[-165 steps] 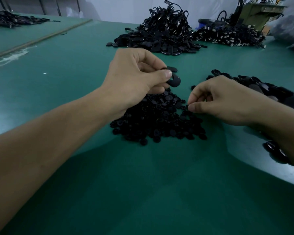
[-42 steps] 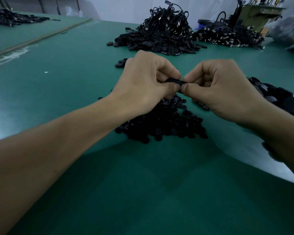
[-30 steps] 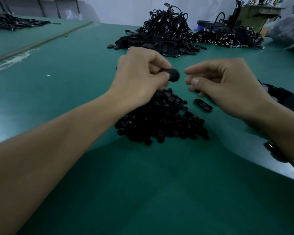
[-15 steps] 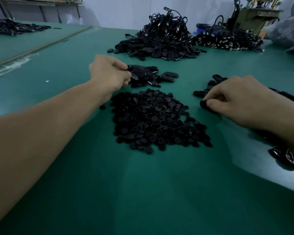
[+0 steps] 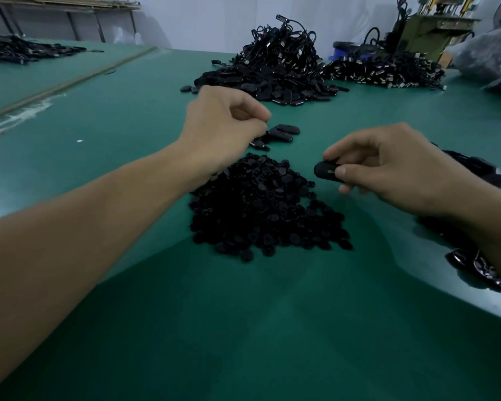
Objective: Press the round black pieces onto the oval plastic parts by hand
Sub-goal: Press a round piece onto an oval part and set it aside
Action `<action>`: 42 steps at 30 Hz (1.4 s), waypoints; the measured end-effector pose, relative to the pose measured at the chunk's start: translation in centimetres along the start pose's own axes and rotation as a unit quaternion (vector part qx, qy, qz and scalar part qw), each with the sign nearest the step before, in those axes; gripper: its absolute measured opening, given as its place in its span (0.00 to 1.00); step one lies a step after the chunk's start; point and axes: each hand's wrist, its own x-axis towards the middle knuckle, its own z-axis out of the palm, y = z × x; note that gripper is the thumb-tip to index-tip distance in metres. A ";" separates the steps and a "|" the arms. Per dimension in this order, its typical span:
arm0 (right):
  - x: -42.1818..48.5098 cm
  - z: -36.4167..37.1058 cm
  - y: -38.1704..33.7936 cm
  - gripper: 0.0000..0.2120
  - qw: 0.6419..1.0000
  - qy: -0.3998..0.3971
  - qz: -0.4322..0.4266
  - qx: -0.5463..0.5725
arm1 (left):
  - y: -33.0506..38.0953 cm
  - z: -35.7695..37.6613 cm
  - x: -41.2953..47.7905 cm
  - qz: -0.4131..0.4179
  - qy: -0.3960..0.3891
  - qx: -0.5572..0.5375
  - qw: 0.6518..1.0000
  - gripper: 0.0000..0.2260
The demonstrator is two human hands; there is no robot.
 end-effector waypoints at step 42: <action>-0.9 1.8 -3.2 0.13 0.964 0.107 -0.080 0.230 | 1.3 -0.1 -4.1 0.118 -0.081 -0.028 0.989 0.09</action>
